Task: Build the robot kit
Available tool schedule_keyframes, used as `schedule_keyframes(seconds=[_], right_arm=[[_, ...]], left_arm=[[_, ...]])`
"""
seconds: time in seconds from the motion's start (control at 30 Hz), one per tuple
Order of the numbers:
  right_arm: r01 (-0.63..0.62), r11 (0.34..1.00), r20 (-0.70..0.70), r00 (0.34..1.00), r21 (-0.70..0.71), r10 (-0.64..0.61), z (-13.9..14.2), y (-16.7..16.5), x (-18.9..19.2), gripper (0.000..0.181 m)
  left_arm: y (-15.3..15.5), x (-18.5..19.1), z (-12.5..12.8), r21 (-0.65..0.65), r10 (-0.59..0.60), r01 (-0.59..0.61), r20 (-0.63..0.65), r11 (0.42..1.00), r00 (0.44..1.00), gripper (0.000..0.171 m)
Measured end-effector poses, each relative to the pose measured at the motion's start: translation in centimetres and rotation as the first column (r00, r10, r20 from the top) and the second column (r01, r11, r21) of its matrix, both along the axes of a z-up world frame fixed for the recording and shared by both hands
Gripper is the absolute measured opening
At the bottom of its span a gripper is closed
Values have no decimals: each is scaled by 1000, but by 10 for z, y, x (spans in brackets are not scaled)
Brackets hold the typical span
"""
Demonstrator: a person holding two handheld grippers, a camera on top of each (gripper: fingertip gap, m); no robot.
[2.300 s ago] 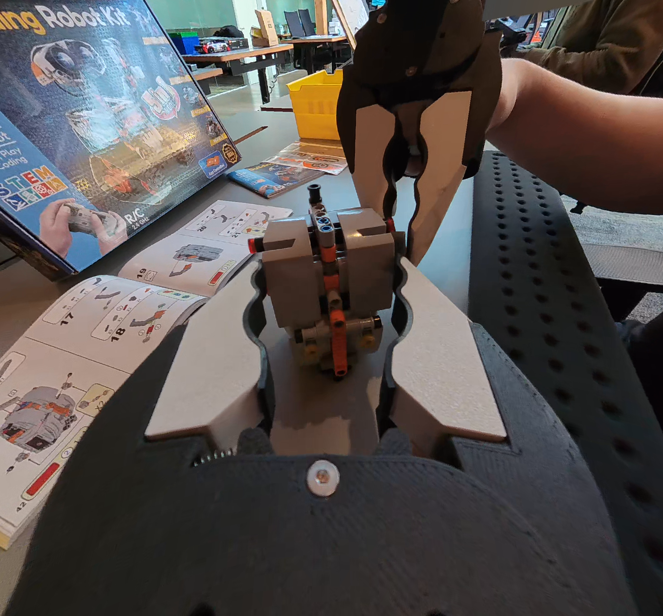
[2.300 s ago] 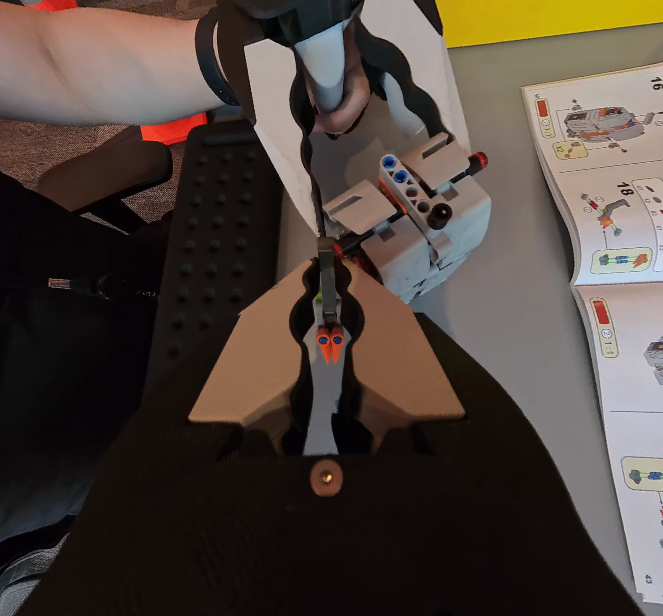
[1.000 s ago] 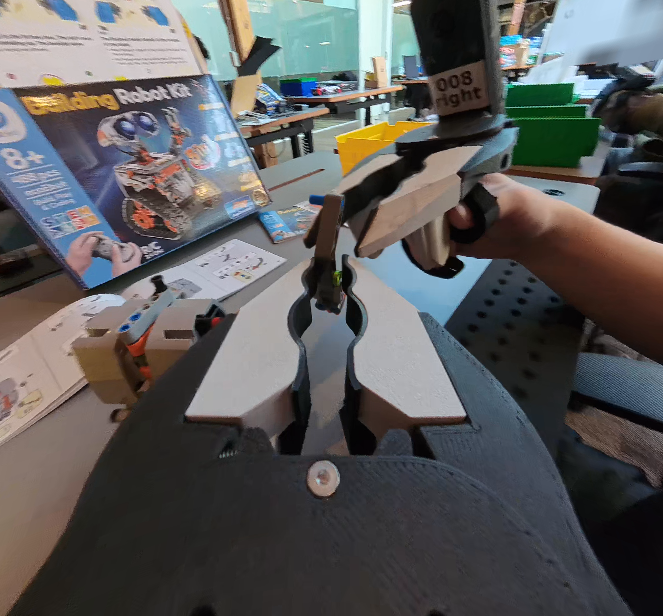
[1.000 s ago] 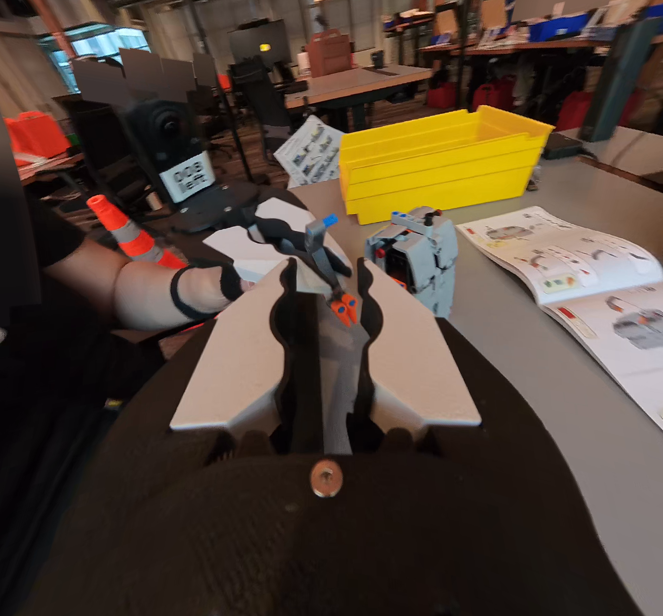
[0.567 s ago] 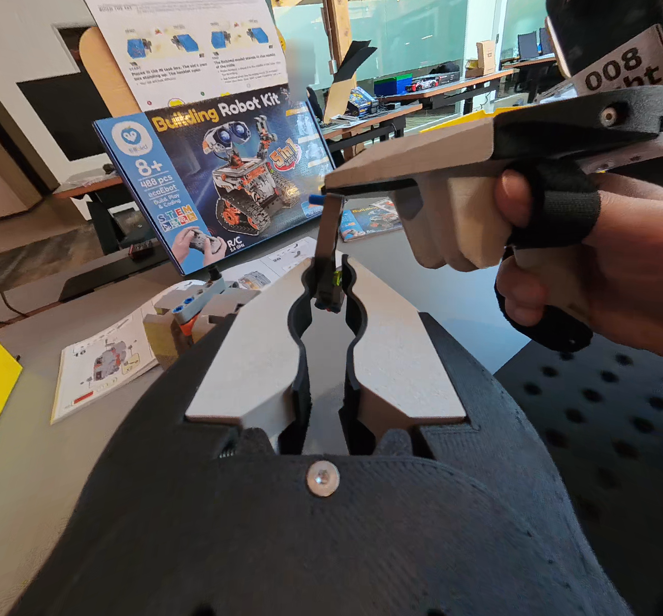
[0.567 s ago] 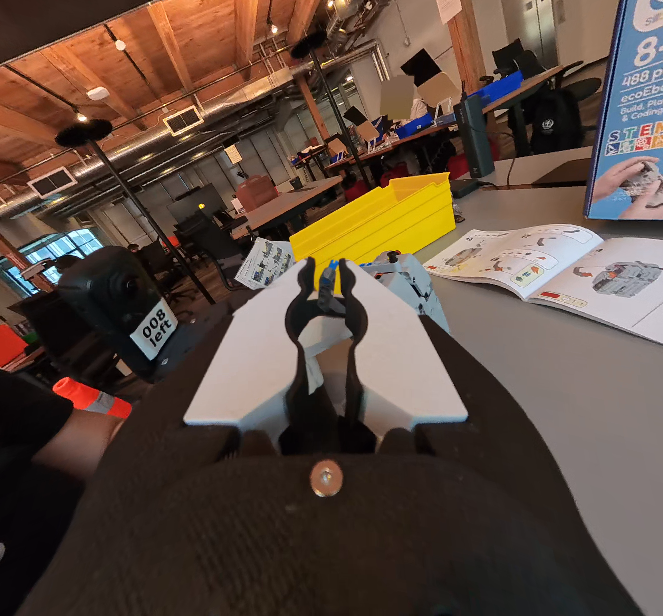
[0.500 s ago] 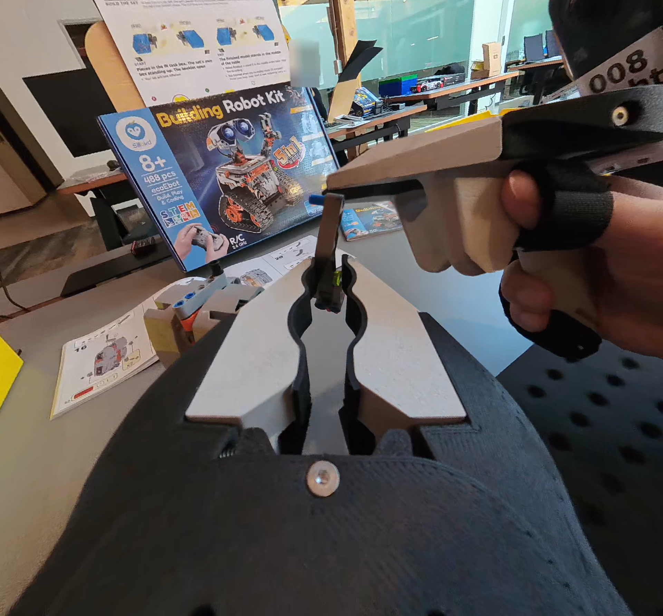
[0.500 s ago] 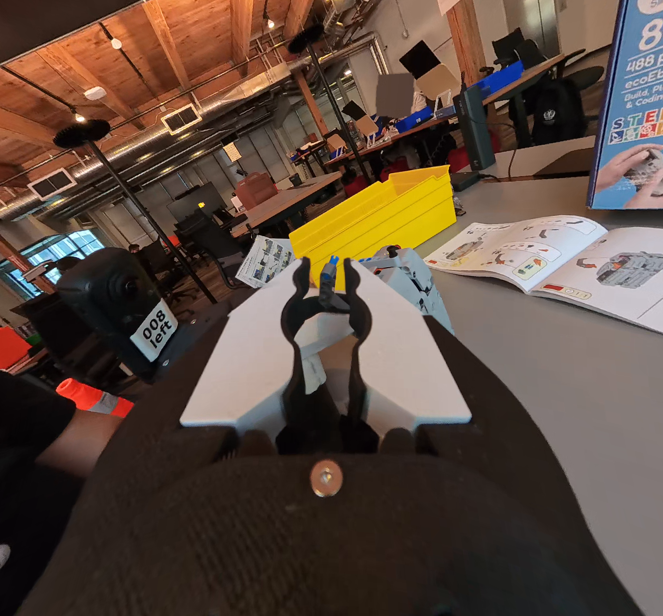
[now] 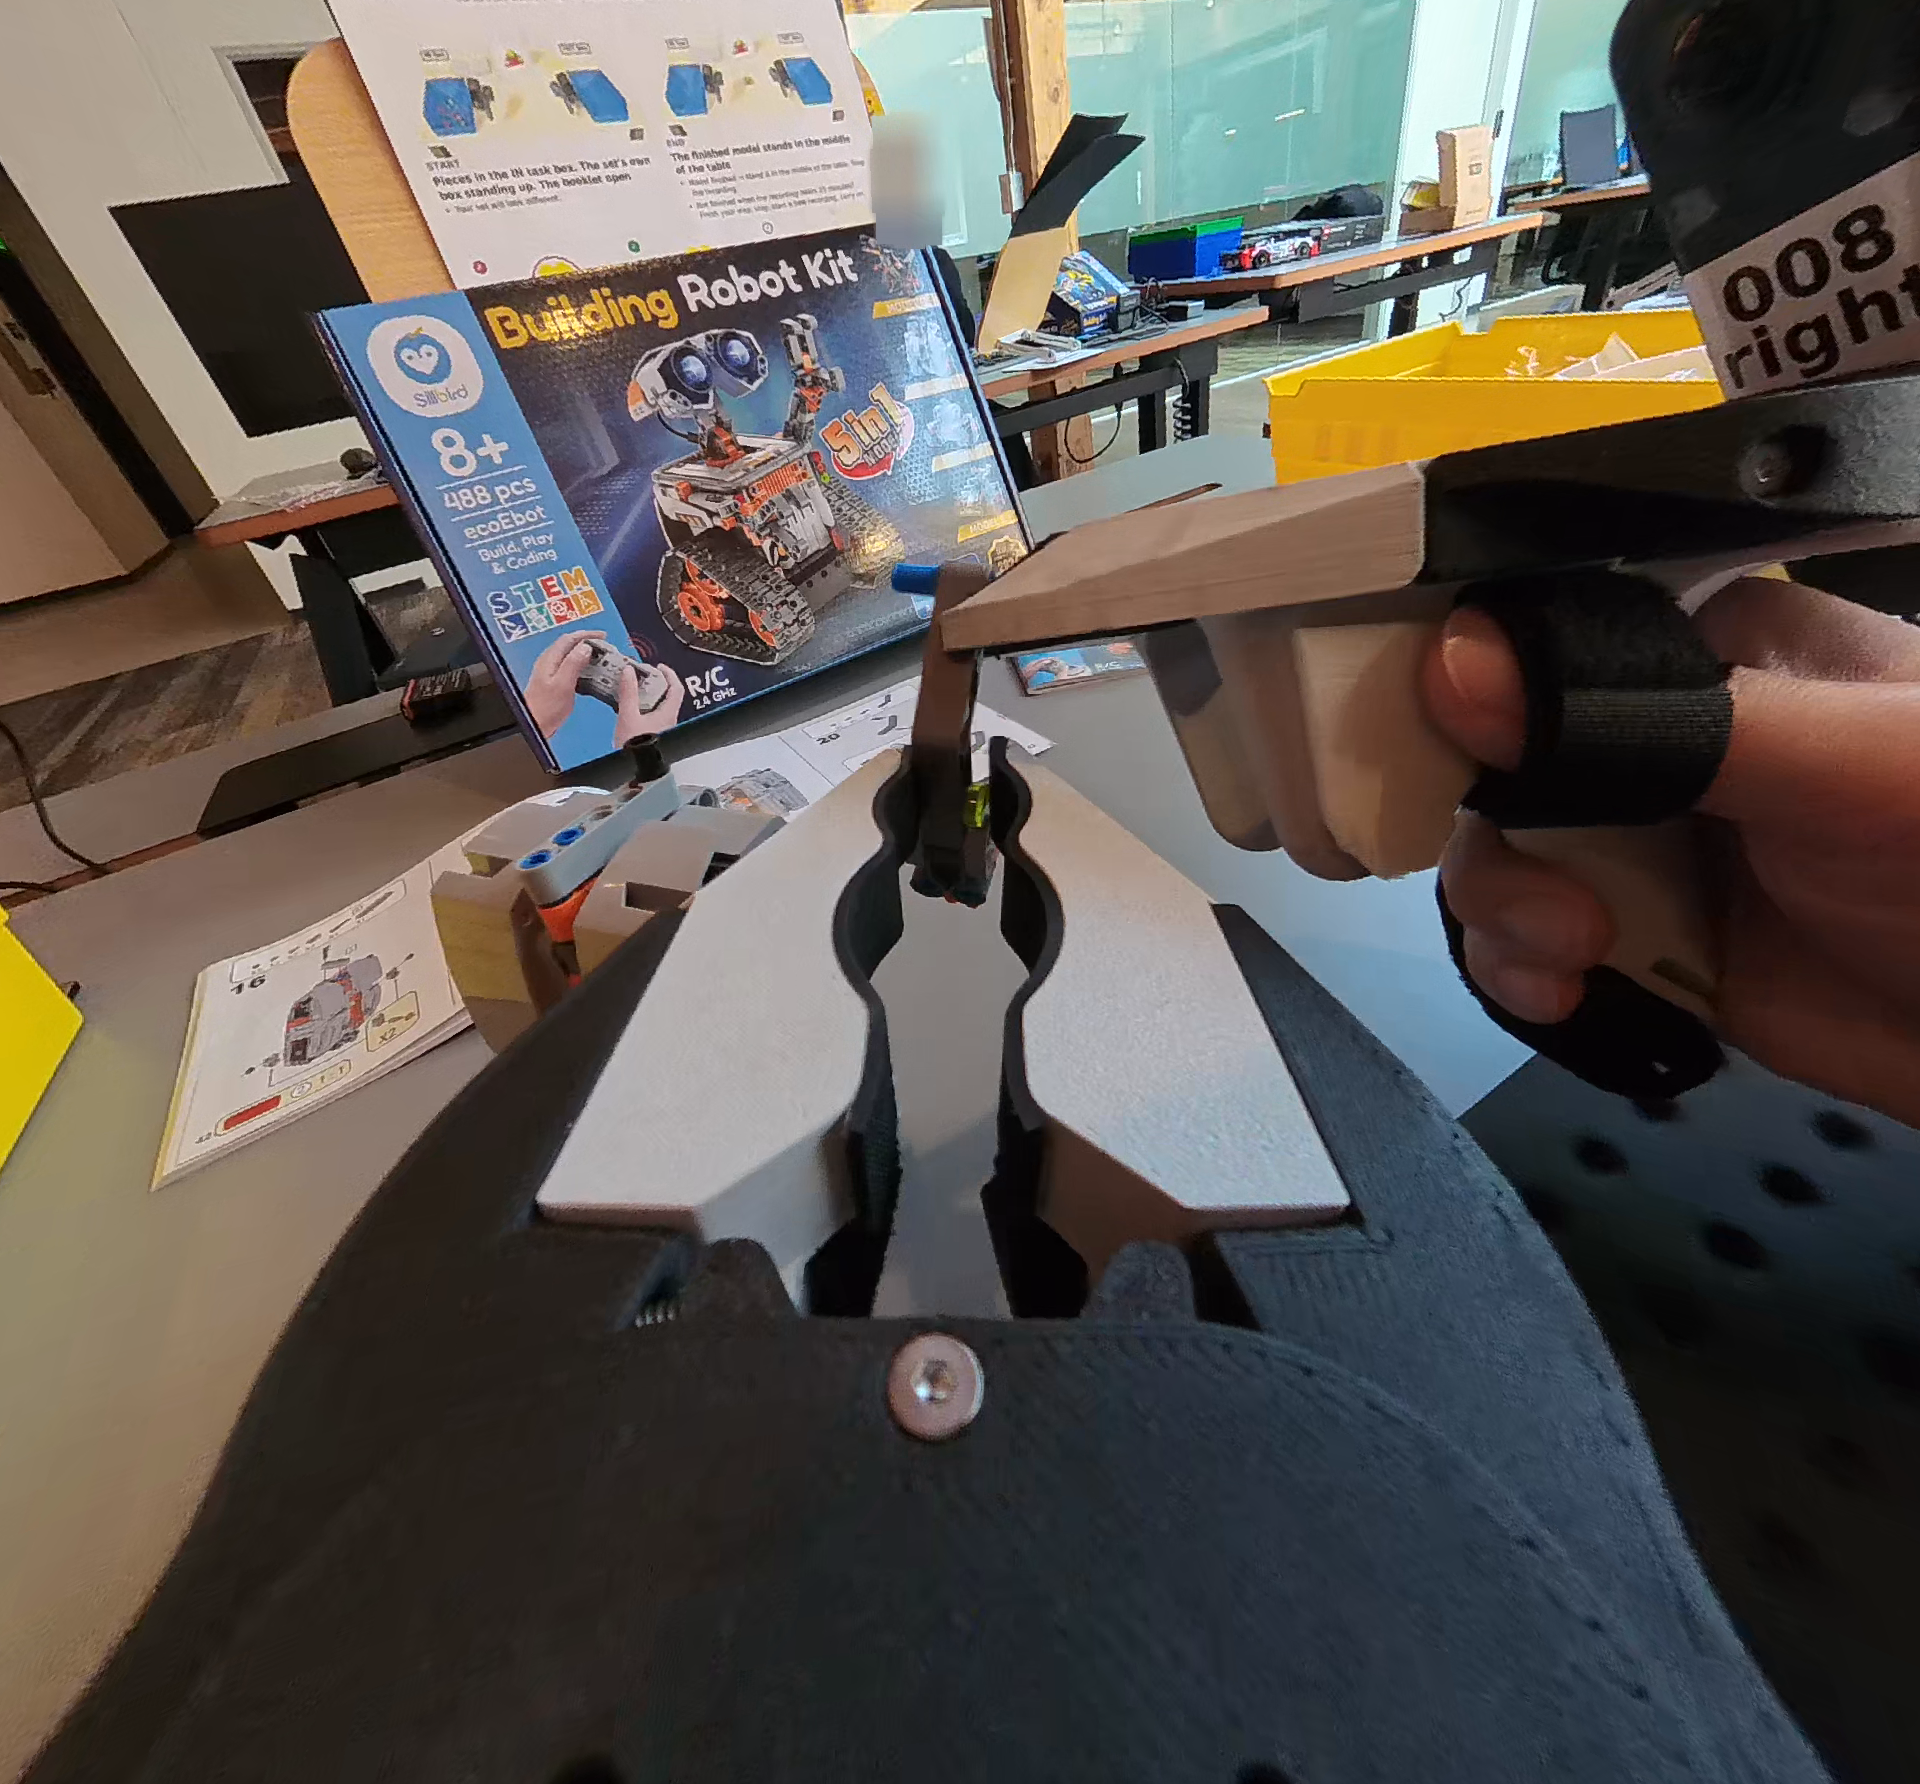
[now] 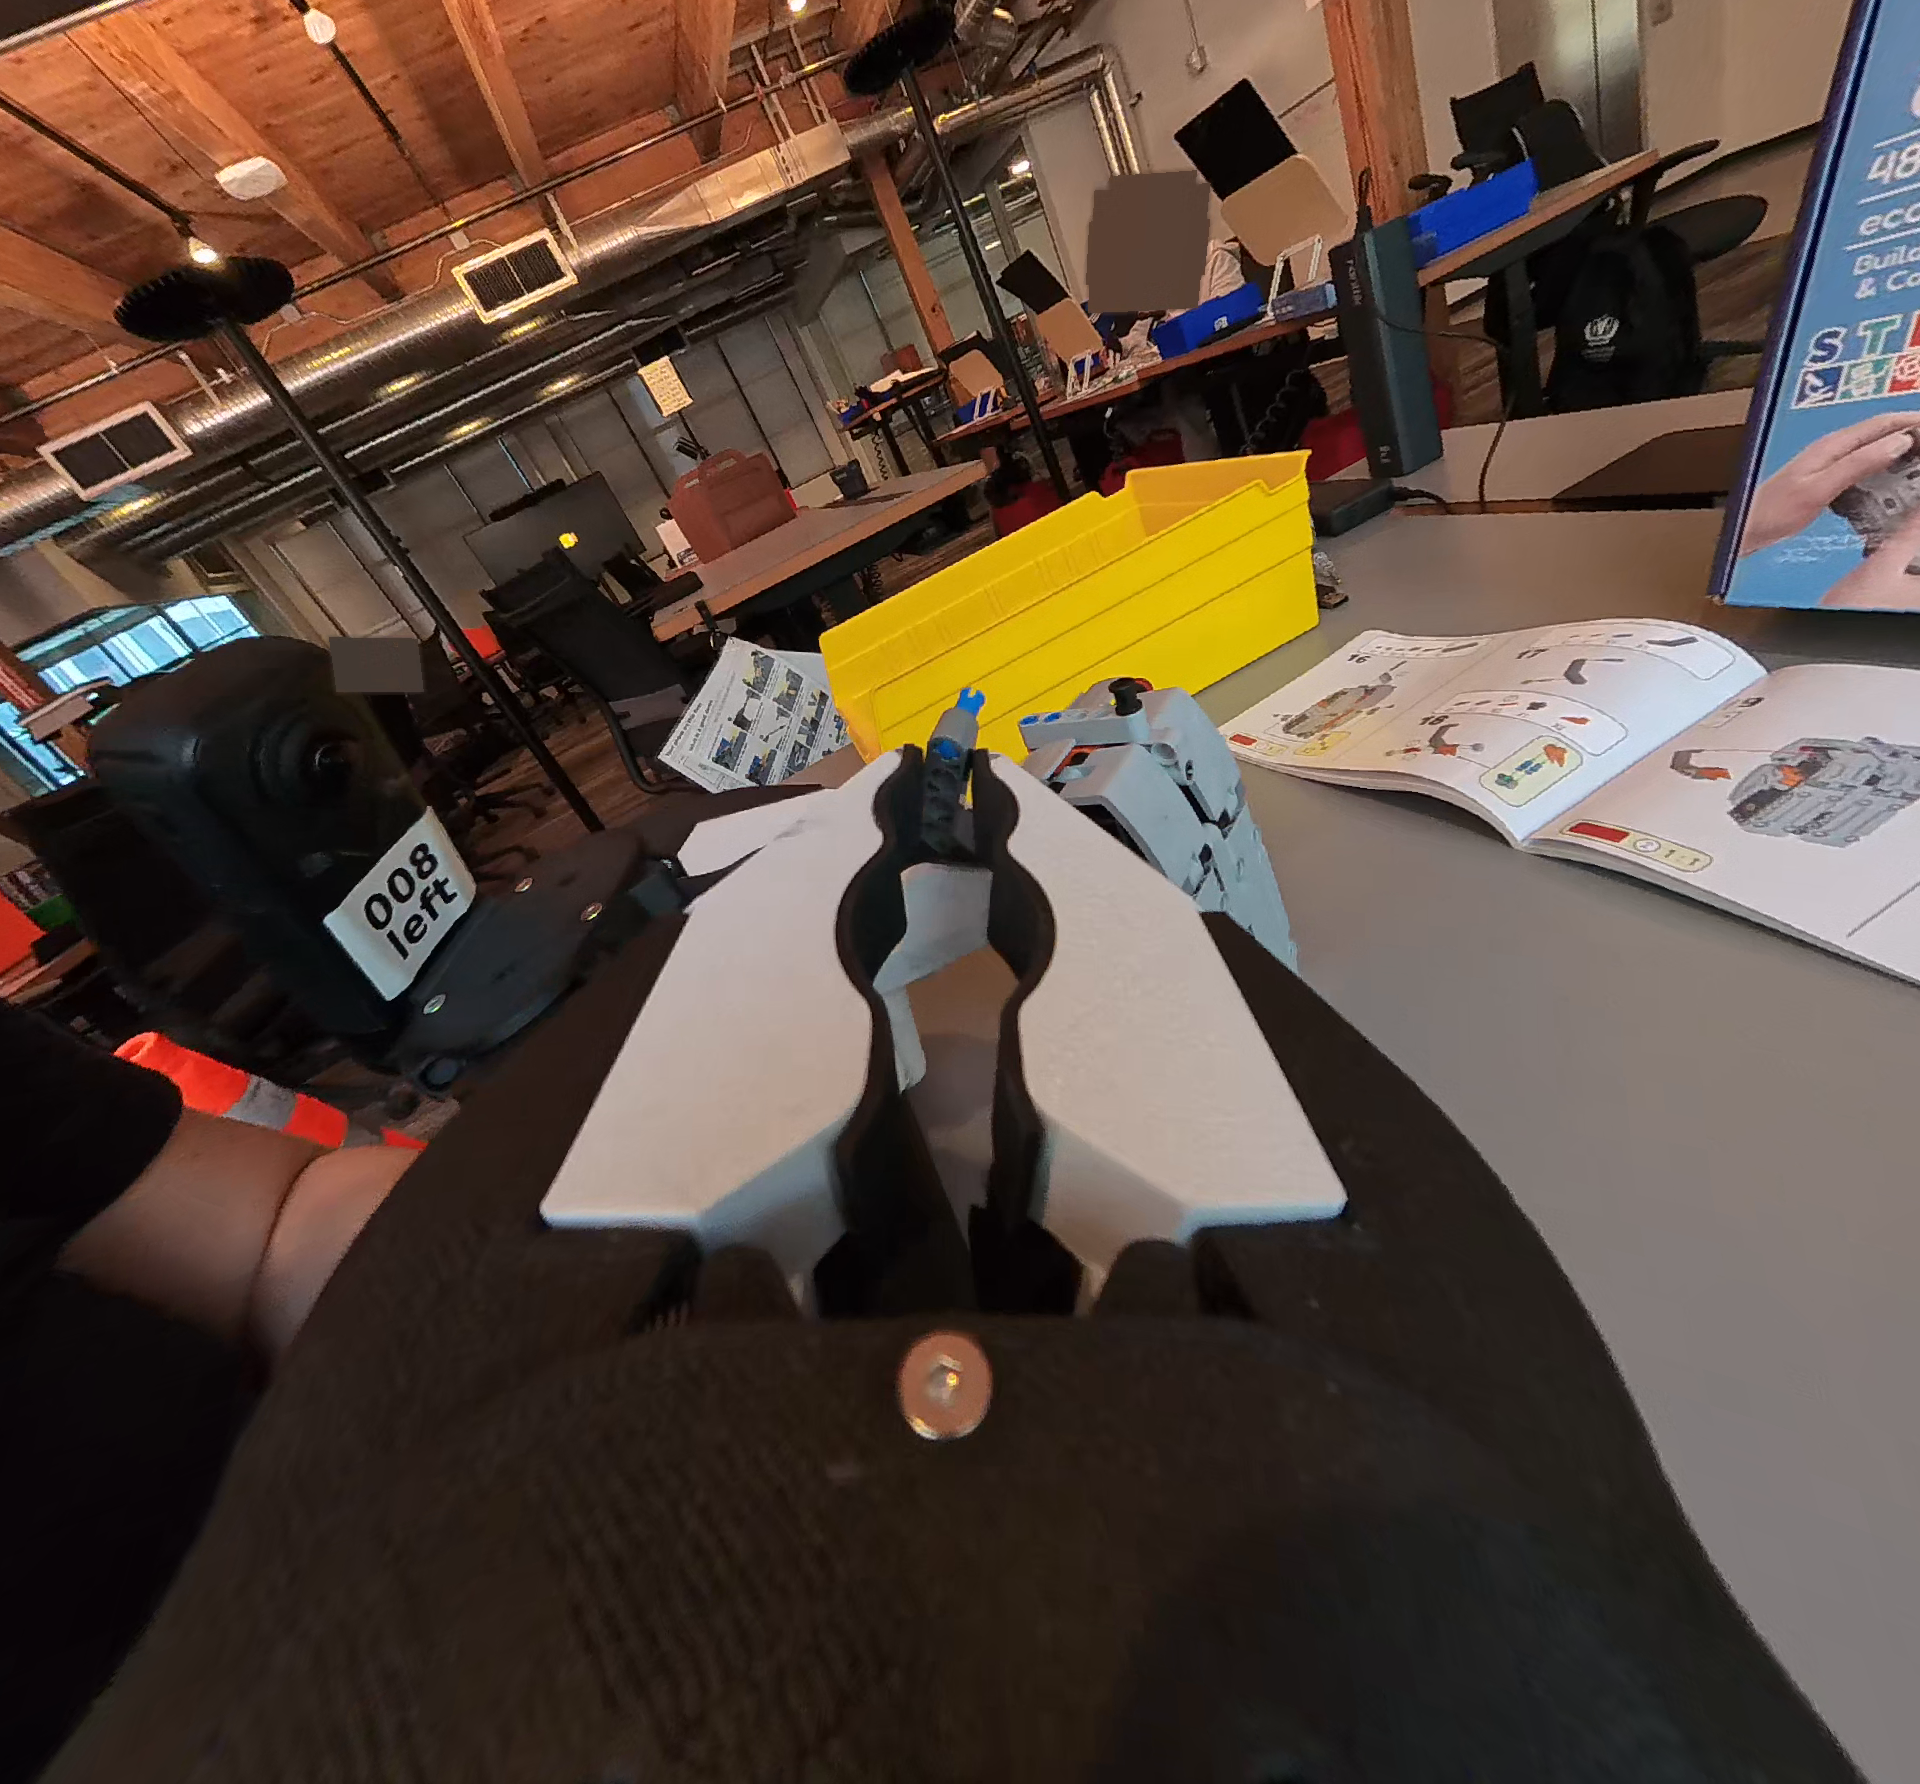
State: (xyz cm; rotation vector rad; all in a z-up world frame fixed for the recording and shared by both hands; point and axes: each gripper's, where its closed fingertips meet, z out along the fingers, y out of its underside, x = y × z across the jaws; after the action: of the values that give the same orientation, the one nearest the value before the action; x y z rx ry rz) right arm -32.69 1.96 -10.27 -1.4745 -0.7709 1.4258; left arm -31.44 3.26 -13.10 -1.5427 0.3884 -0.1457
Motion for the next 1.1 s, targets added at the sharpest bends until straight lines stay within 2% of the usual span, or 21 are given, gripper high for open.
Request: schedule_keyframes(seconds=[0.33, 0.4, 0.47, 0.53, 0.63, 0.77, 0.9, 1.03, 1.1], right_arm=[[-44, 998, -58, 997, -51, 41, 1, 4, 0, 8], [-27, 1000, -36, 999, -4, 27, 3, 5, 3, 8], [12, 998, 16, 1000, 55, -13, 2, 11, 10, 7], [72, 988, 64, 995, 134, -82, 4, 26, 26, 7], [110, 961, 134, 980, 252, -147, 8, 47, 54, 6], [167, 907, 247, 929, 388, -276, -9, 73, 85, 7], [178, 923, 272, 921, 340, -278, -24, 79, 85, 7], [148, 916, 334, 899, 374, -282, -35, 78, 78, 7], [110, 925, 354, 902, 363, -246, -42, 70, 72, 7]], left_arm=[[1, 1, -2, -19, -28, 29, 51, 999, 998, 10], [1, 4, 0, -15, -62, 63, 74, 998, 995, 10], [-2, 5, 6, 5, -98, 98, 122, 995, 988, 27], [-8, -1, 14, 16, -114, 113, 143, 993, 983, 35], [-17, -26, 27, 81, -55, 49, 77, 996, 995, 40], [-19, -58, 31, 133, -12, 10, 11, 991, 1000, 57], [-2, -82, 17, 59, -43, 45, -43, 997, 998, 86], [12, -75, -8, -157, -243, 249, 60, 956, 968, 95], [18, -73, -20, -235, -283, 293, 76, 927, 956, 94]])
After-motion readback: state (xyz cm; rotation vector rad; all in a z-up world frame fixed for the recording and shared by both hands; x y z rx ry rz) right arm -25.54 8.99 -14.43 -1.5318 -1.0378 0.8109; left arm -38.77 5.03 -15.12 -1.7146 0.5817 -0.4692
